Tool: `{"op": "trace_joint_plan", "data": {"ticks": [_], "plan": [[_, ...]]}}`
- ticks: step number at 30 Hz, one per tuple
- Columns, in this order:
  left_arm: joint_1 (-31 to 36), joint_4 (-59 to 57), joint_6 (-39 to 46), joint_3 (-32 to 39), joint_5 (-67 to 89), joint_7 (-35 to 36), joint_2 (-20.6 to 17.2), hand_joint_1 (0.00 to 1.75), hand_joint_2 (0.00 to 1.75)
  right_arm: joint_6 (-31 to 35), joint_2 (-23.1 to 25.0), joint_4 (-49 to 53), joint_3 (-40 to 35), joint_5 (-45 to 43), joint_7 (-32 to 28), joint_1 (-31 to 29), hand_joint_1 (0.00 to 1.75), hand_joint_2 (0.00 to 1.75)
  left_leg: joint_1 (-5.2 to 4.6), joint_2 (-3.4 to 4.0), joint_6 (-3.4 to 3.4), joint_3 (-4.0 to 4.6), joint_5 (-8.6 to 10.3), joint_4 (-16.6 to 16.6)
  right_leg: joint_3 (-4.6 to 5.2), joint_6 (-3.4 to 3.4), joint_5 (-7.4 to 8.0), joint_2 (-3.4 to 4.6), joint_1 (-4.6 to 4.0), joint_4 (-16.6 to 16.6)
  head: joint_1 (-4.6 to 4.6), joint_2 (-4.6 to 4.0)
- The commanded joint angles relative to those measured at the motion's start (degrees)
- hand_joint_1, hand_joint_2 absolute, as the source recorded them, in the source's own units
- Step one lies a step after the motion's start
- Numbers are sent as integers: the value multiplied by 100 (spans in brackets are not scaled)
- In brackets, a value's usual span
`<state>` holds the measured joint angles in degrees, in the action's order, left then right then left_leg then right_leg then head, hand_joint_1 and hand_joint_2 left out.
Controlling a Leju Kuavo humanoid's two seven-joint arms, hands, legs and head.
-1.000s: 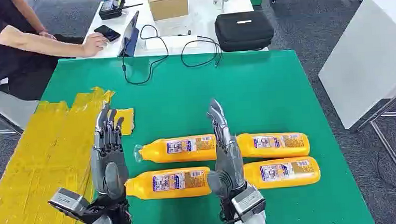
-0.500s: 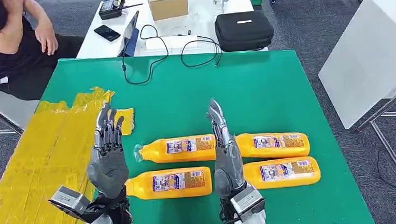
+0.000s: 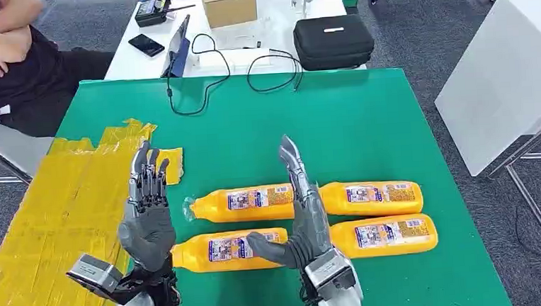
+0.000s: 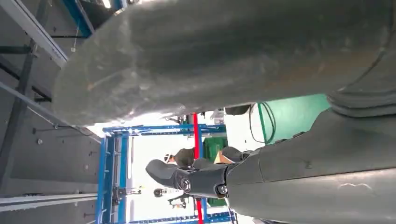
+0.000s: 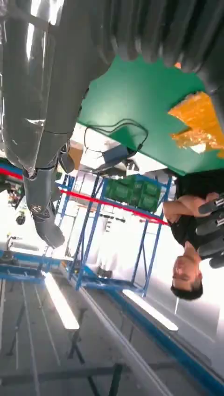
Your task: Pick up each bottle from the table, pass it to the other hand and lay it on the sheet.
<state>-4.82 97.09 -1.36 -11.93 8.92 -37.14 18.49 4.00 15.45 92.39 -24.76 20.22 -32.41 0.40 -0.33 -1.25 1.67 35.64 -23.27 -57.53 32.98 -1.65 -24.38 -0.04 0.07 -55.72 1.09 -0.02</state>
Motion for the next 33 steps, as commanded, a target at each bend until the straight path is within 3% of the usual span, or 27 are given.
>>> {"op": "trace_joint_plan", "data": {"ticks": [1, 5, 15, 33], "plan": [[38, -235, 5, 77, -16, 22, -95, 0, 0, 170, -160, -1316, -378, 1004, 888, -517, 0, 175, 1, 17, -8, -21, -5, 7, -19, 1, 0, 11, -2, 10, 0, 0], [10, -248, -109, 172, -70, -4, -85, 0, 0, 404, -44, -2898, -791, 1783, 1301, -1090, 0, 175, 3, 37, -8, -29, -5, 13, -24, 2, 6, 29, -4, 15, 0, 0], [-85, -207, -203, 272, -122, -18, -65, 0, 0, 335, -19, -3781, -1206, 2223, 1710, -1312, 0, 175, 4, 25, -11, -38, -8, 10, -37, 2, -5, 15, -4, 12, 2, 0], [-241, -99, -237, 383, -134, -38, -68, 0, 0, 195, -84, -3694, -1338, 2251, 1853, -1327, 0, 175, 3, 17, -8, -23, -6, 5, -24, 1, -5, 9, -3, 7, 0, 0]]}}
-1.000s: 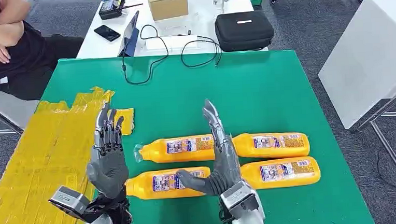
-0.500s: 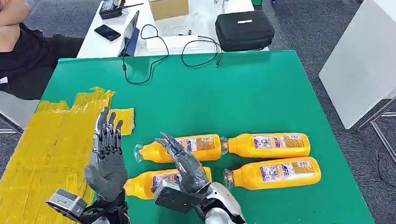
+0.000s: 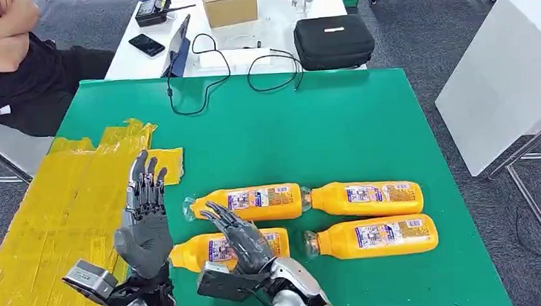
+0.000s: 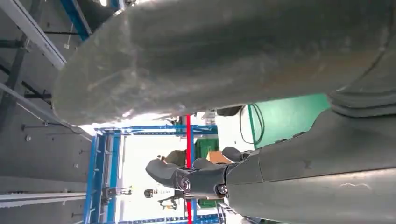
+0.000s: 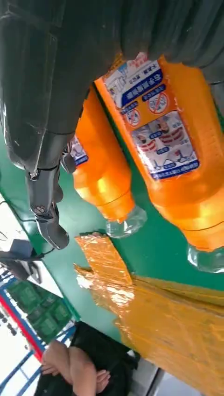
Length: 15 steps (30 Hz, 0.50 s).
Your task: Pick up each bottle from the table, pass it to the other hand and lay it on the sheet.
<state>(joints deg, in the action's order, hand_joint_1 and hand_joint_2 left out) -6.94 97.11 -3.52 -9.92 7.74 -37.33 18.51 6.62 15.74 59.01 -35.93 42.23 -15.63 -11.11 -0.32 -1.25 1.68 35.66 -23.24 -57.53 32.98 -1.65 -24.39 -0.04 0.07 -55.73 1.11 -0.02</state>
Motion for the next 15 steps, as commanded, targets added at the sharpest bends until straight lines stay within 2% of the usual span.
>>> {"op": "trace_joint_plan", "data": {"ticks": [1, 8, 12, 15], "plan": [[-30, -101, -21, 182, -16, -19, -70, 0, 0, -67, -113, -357, -221, 50, 174, -176, 0, 175, 1, 15, -9, -23, -7, 5, -21, 1, -4, 8, -1, 8, -2, 0], [-235, 135, -31, 352, -10, -40, -46, 0, 0, -31, -258, -707, -496, 688, 960, -260, 0, 175, 1, 13, -7, -20, -6, 6, -18, 0, -2, 7, -1, 9, -2, 0], [-282, 205, -89, 417, -6, -35, -26, 0, 0, 34, -213, -1133, -607, 923, 1186, -418, 0, 175, 1, 17, -9, -25, -7, 8, -23, 0, -3, 10, -1, 10, -2, 0], [-332, 276, -111, 468, -14, -29, -10, 0, 0, 118, -206, -1093, -560, 1035, 1387, -419, 0, 175, 2, 22, -9, -25, -8, 5, -22, 1, -2, 14, -2, 9, -2, 0]]}}
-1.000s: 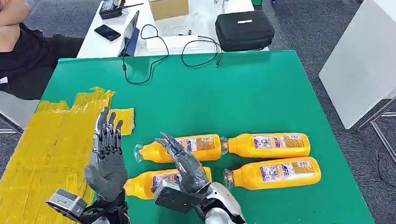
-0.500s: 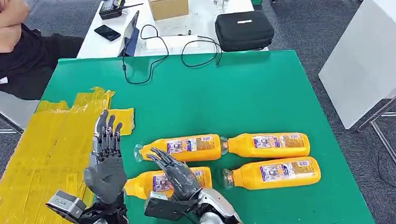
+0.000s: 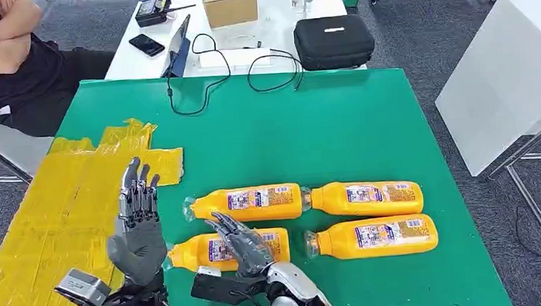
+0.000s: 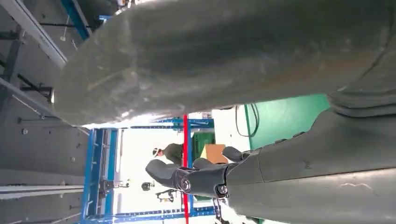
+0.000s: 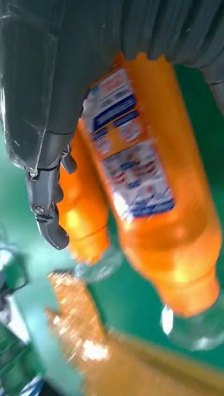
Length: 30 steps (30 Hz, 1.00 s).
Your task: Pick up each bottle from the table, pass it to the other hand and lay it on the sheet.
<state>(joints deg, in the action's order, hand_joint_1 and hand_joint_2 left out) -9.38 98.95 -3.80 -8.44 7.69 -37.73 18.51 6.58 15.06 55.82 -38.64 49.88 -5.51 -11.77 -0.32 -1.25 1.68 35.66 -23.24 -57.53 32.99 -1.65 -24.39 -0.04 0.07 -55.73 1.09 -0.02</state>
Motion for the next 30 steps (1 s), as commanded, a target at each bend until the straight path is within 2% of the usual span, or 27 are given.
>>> {"op": "trace_joint_plan", "data": {"ticks": [1, 5, 27, 30], "plan": [[-100, 111, -89, 333, -10, 16, -7, 0, 0, 135, -148, -759, -290, 331, 456, -359, 0, 175, 0, 13, -6, -17, -4, 6, -15, 0, -1, 6, 0, 7, 0, 0], [-160, 189, -131, 429, -15, 30, 21, 0, 0, 118, -155, -816, -203, 523, 768, -381, 0, 175, 3, 17, -11, -28, -8, 5, -27, 1, -4, 8, -3, 10, 0, 0], [-170, 203, -139, 437, -14, 32, 27, 0, 0, 125, -162, -825, -188, 542, 785, -370, 0, 175, 3, 7, -11, -37, -6, 6, -36, 1, -5, -2, -3, 11, 0, 0], [-201, 258, -161, 446, -1, 44, 36, 0, 0, 197, -175, -811, -204, 724, 942, -364, 0, 175, 2, 7, -9, -35, -6, 5, -33, 0, -4, 0, -3, 10, 0, 0]]}}
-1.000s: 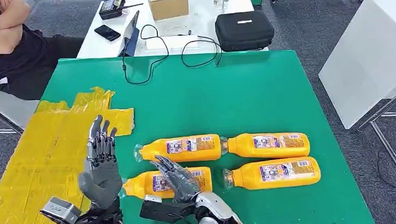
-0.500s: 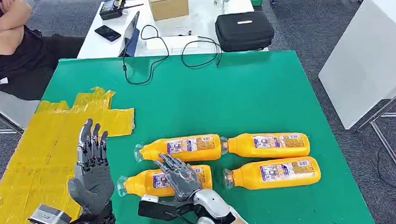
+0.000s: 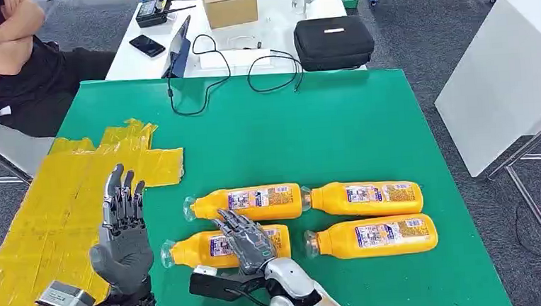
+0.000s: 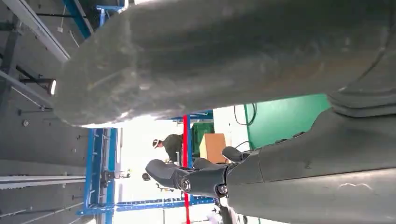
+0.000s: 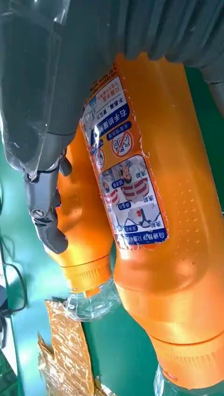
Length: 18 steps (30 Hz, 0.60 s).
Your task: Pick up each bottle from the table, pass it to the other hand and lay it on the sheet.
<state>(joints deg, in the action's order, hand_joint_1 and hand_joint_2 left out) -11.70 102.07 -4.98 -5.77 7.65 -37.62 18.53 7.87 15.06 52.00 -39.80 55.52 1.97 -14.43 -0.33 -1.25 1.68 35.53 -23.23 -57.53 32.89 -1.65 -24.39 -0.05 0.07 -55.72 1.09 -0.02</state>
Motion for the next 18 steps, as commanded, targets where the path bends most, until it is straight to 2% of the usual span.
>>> {"op": "trace_joint_plan", "data": {"ticks": [1, 7, 14, 18], "plan": [[17, -33, -44, 182, 8, 38, 37, 0, 0, 94, -179, -402, -80, 178, 211, -83, 0, 175, 1, 5, -7, -18, -4, 6, -20, 0, -3, -2, -1, 9, 0, 0], [-23, -10, -58, 251, 39, 66, 62, 0, 0, 115, -247, 185, -48, 199, 97, 156, 0, 175, 1, 2, -7, -17, -5, 4, -20, 0, -6, -4, -1, 7, 0, 0], [-144, 50, -49, 424, 58, 82, 109, 0, 0, 14, -575, 707, -235, 382, 202, 489, 0, 175, 1, 1, -7, -20, -6, 6, -22, -1, -6, -5, -2, 10, 0, 0], [-127, 10, -80, 413, 55, 65, 128, 0, 0, 281, -563, 1274, -73, 199, -51, 705, 0, 175, 0, -2, -5, -12, -4, 4, -14, 0, -5, -8, 0, 6, 0, 0]]}}
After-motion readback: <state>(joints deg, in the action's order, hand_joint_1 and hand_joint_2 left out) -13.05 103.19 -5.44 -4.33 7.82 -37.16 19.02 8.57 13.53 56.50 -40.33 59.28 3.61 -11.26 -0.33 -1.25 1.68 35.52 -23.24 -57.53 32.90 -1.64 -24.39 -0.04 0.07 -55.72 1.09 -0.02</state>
